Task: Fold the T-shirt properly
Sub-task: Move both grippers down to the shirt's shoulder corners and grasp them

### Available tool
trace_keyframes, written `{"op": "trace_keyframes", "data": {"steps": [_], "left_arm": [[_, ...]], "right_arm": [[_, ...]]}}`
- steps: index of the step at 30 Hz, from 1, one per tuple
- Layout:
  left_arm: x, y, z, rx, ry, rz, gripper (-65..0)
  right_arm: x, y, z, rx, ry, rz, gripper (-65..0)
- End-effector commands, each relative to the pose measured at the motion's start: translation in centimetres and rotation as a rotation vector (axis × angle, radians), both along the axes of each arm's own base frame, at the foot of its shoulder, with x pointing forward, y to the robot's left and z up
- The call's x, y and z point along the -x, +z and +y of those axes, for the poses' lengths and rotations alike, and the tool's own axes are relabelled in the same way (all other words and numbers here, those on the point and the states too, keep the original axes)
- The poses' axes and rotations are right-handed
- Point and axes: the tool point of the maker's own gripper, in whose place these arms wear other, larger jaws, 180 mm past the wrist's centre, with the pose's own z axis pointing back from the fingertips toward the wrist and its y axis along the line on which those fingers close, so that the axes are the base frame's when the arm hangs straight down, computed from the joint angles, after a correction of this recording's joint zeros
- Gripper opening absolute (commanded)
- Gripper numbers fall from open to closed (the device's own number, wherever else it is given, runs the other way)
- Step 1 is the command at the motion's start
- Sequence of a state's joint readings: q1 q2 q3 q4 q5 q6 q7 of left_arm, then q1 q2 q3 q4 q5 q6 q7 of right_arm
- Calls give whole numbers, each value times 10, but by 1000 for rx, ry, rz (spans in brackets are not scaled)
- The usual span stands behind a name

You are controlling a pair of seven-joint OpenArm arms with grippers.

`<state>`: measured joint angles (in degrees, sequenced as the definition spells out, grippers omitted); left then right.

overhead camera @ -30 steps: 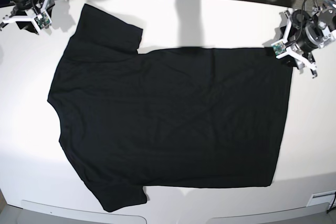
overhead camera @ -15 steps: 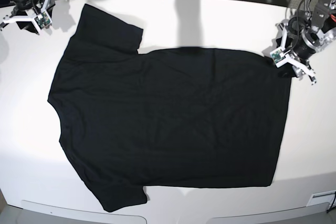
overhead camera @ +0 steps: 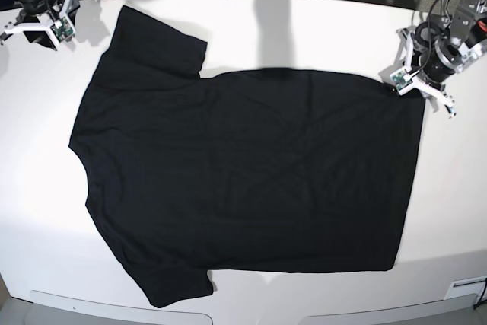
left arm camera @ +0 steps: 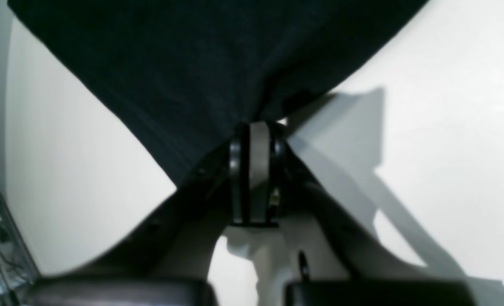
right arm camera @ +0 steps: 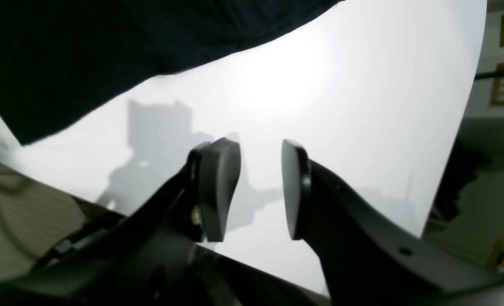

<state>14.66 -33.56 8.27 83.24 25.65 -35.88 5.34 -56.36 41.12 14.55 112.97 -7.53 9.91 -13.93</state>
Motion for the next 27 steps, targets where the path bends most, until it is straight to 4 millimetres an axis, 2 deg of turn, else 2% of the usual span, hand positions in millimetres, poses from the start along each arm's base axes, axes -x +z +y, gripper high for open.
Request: {"op": "trace_keyframes", "data": {"steps": [1, 6, 10, 14, 19, 23, 27], "left_arm": [[32, -19, 13, -73, -17, 136, -650], [31, -17, 7, -21, 15, 142, -650], [28, -12, 0, 15, 23, 133, -650], [22, -4, -7, 36, 22, 104, -650], [14, 7, -16, 40, 0, 68, -650], [10, 13, -18, 33, -6, 50, -650], [2, 17, -15, 23, 24, 10, -650]], "right_arm": [[-8, 9, 4, 19, 59, -28, -437], [-16, 13, 2, 87, 152, -25, -321], [-21, 16, 2, 156, 240, -14, -320], [-27, 10, 9, 215, 342, -1, -320], [-36, -16, 16, 262, 411, 20, -320], [-34, -40, 17, 354, 491, 64, -320], [-27, -63, 21, 358, 537, 132, -320]]}}
